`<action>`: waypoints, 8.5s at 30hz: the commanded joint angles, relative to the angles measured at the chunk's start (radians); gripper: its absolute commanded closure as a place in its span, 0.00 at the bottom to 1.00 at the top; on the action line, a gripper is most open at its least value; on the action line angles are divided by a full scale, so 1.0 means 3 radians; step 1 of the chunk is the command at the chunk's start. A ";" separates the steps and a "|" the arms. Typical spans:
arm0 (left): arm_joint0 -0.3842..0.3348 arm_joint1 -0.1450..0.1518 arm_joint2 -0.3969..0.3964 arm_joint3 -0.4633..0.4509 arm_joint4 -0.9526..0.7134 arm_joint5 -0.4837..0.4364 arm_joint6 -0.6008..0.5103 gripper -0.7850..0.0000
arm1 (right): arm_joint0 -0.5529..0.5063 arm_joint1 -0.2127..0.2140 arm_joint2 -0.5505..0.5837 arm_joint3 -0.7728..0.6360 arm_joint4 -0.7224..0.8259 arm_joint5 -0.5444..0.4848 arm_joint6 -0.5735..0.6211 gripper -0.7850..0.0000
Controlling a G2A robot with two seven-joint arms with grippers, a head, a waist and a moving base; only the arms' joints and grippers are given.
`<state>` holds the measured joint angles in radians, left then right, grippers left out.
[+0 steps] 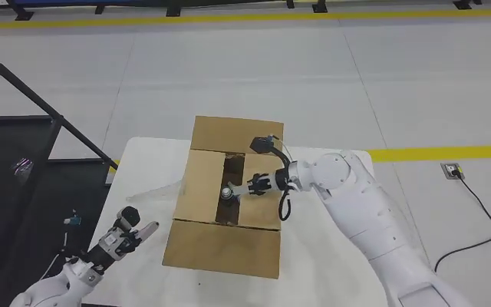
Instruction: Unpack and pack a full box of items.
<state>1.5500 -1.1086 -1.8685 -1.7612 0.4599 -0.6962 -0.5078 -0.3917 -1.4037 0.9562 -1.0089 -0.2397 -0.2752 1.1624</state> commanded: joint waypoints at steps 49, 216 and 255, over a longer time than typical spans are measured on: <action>-0.0236 0.0684 0.0932 0.0381 -0.2226 -0.0395 -0.1658 0.00 | -0.0042 0.0015 0.0052 -0.0099 0.0068 0.0069 -0.0681 0.00; -0.1771 0.0141 0.1724 0.2219 -0.2584 0.1657 0.0439 0.00 | -0.0746 0.0208 0.0662 -0.0116 0.1465 0.0283 -0.0281 0.00; -0.1324 0.0139 0.1228 0.0849 -0.1863 0.1132 0.0873 0.00 | -0.0666 0.0253 0.0596 0.0155 0.1685 0.0111 -0.0169 0.00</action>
<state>1.1506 -1.0666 -1.5003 -1.4953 -0.1077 -0.3573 -0.2449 -0.5904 -1.3287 1.1339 -0.9620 0.2642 -0.2411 1.1103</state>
